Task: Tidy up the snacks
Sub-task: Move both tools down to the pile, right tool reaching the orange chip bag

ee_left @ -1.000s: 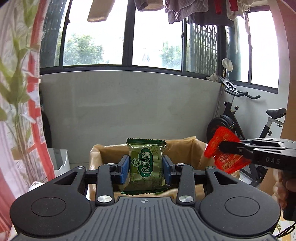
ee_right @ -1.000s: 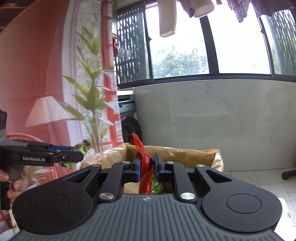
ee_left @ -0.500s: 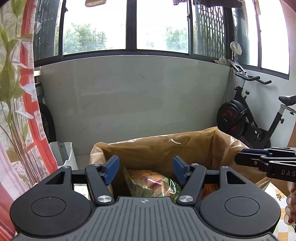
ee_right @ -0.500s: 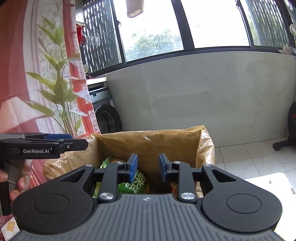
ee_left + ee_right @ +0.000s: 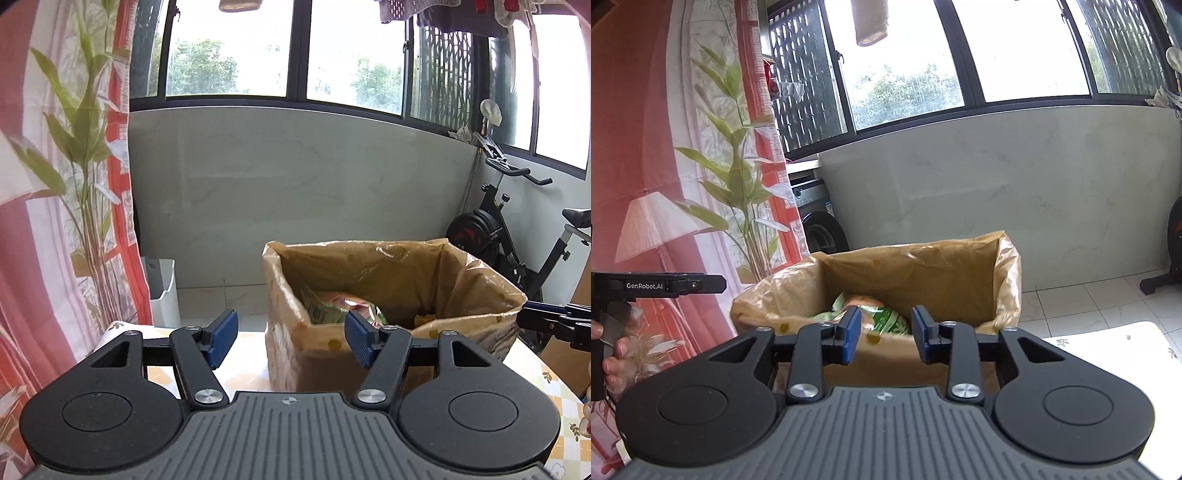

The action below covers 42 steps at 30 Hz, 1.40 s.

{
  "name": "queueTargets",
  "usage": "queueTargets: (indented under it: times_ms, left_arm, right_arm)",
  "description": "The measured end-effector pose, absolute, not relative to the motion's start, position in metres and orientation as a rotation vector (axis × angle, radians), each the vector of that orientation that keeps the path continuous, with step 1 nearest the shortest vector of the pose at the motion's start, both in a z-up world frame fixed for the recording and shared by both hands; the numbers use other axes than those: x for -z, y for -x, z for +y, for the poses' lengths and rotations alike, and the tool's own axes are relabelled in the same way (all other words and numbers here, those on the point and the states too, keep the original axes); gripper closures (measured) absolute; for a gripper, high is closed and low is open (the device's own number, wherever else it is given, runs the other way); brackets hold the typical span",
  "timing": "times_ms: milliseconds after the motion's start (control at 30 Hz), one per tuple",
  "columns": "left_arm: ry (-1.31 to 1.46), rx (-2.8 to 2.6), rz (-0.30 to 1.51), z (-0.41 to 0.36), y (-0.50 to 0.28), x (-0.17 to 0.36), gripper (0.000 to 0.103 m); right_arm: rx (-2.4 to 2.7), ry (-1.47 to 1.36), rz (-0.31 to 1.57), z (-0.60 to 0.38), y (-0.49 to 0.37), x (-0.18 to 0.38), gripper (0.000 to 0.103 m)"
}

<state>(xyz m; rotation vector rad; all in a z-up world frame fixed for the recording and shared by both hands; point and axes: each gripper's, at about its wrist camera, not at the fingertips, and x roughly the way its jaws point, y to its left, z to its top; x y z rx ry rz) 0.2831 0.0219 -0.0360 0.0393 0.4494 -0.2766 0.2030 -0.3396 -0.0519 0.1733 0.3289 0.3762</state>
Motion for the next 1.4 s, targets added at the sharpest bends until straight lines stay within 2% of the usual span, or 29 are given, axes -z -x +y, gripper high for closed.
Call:
queueTargets:
  times_ms: [167, 333, 467, 733, 867, 1000, 1167, 1400]
  left_arm:
    - [-0.017, 0.242, 0.493, 0.050, -0.260, 0.060, 0.037]
    - [0.059, 0.212, 0.546, 0.069, -0.244, 0.085, 0.037]
    - [0.066, 0.224, 0.577, 0.074, -0.236, 0.102, 0.036]
    - [0.051, 0.231, 0.603, 0.078, -0.232, 0.122, 0.036]
    - [0.053, 0.234, 0.613, 0.082, -0.232, 0.131, 0.036]
    - [0.048, 0.247, 0.630, 0.085, -0.231, 0.138, 0.036]
    - [0.052, 0.245, 0.640, 0.087, -0.225, 0.146, 0.036]
    - [0.046, 0.281, 0.663, 0.072, -0.217, 0.152, 0.036]
  right_arm:
    - [-0.417, -0.136, 0.355, -0.327, -0.175, 0.074, 0.050]
    - [-0.448, -0.026, 0.447, -0.296, -0.160, 0.107, 0.049]
    - [-0.493, 0.064, 0.497, -0.271, -0.157, 0.130, 0.038]
    - [-0.514, 0.203, 0.578, -0.243, -0.178, 0.162, 0.035]
    - [-0.488, 0.248, 0.592, -0.234, -0.193, 0.172, 0.027]
    - [-0.477, 0.252, 0.617, -0.232, -0.209, 0.179, 0.026]
    - [-0.476, 0.201, 0.633, -0.242, -0.209, 0.180, 0.039]
    - [-0.460, 0.103, 0.619, -0.267, -0.182, 0.172, 0.044]
